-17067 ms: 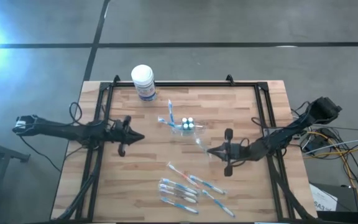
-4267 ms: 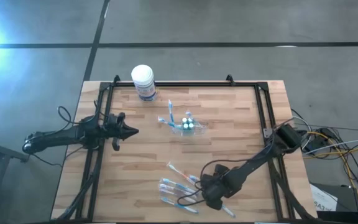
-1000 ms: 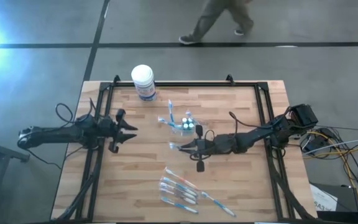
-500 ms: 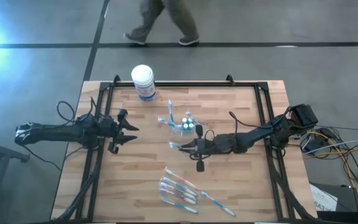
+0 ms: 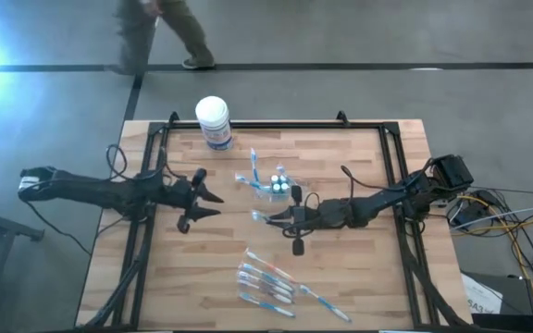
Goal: Pick & Place toothbrushing station
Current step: Put the blue toothbrush in the transparent organizer
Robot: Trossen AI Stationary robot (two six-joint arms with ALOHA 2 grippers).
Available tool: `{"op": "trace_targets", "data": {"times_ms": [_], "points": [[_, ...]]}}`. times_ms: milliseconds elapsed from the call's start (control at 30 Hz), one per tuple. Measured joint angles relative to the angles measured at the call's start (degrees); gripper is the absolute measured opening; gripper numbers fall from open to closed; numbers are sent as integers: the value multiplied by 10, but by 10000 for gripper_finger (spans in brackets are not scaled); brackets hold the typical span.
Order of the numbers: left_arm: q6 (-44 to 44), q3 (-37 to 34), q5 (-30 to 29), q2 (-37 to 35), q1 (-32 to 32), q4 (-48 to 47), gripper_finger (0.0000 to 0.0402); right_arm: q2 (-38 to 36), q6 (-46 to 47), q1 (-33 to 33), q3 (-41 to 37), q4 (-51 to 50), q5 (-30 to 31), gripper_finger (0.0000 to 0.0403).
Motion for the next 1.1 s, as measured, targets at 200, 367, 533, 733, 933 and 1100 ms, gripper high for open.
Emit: {"op": "trace_targets", "data": {"times_ms": [200,367,533,733,933,1100], "points": [[-2,47,16,75,-19,3,158,0,1,0,0,0,0,20],[11,79,15,123,-26,9,158,0,3,0,0,0,0,20],[32,100,14,160,-26,6,158,0,2,0,0,-3,0,20],[33,125,12,196,-26,11,158,0,2,0,0,-3,0,20],[34,139,10,234,-32,78,158,0,2,0,0,-4,4,20],[25,167,5,271,-33,84,158,0,2,-2,0,-4,9,20]]}}
